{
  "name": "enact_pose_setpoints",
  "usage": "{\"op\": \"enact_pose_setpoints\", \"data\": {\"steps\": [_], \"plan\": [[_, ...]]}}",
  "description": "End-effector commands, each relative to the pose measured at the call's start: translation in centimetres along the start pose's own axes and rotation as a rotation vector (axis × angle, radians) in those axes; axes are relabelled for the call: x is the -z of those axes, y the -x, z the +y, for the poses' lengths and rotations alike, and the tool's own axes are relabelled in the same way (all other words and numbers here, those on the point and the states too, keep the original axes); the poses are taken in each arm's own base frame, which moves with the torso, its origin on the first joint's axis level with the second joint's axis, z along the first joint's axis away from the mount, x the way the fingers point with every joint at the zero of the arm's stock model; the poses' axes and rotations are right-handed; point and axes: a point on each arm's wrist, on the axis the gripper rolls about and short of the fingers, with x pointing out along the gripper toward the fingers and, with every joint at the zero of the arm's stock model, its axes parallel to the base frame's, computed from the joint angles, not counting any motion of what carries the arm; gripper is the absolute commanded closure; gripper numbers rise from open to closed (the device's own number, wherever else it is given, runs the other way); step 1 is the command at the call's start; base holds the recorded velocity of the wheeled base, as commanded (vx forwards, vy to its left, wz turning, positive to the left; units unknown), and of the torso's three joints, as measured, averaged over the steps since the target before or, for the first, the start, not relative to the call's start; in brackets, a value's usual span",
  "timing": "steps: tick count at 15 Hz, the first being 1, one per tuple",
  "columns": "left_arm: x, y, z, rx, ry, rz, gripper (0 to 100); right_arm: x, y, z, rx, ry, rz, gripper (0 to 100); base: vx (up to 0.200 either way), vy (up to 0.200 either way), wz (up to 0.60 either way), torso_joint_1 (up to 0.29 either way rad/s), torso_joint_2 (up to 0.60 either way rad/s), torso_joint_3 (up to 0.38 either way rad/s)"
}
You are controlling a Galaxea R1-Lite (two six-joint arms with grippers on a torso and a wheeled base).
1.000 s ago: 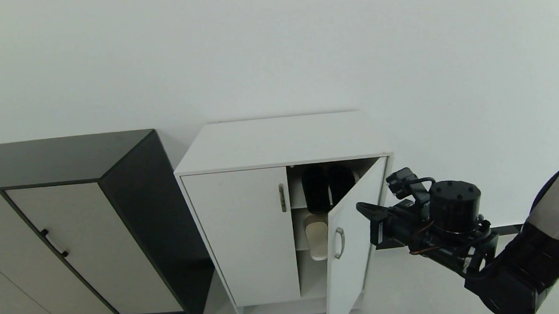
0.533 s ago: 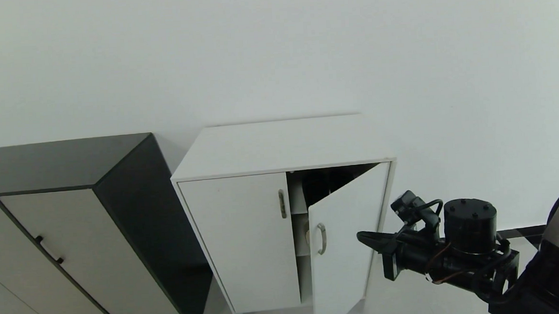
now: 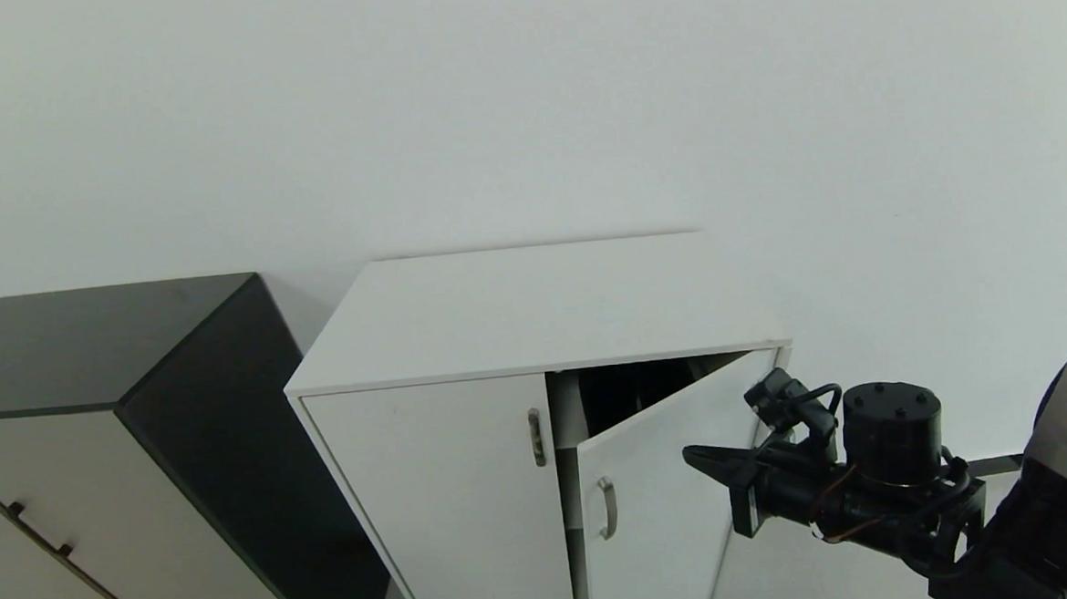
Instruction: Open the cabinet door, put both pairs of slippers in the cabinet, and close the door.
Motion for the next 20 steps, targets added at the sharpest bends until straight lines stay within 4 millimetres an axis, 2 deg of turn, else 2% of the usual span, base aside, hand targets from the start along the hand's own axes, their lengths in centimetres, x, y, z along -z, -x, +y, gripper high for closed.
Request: {"op": "enact_pose_setpoints", "data": {"steps": [1,13,20], "plan": [[0.0,0.0,0.0,0.0,0.0,0.001,100,-0.6,-0.6,0.0,-0.004,0.008,-0.028,100,0.0,0.0,0.0,0.0,0.0,0.0],[0.0,0.0,0.0,0.0,0.0,0.001,100,-1.6,-3.1,-2.0,0.041,-0.027,-0.095,100,0.0,0.0,0.0,0.0,0.0,0.0],[0.0,0.0,0.0,0.0,0.0,0.0,100,-1.2,-4.0,-3.6,0.08,-0.038,-0.101,100,0.0,0.0,0.0,0.0,0.0,0.0]]}}
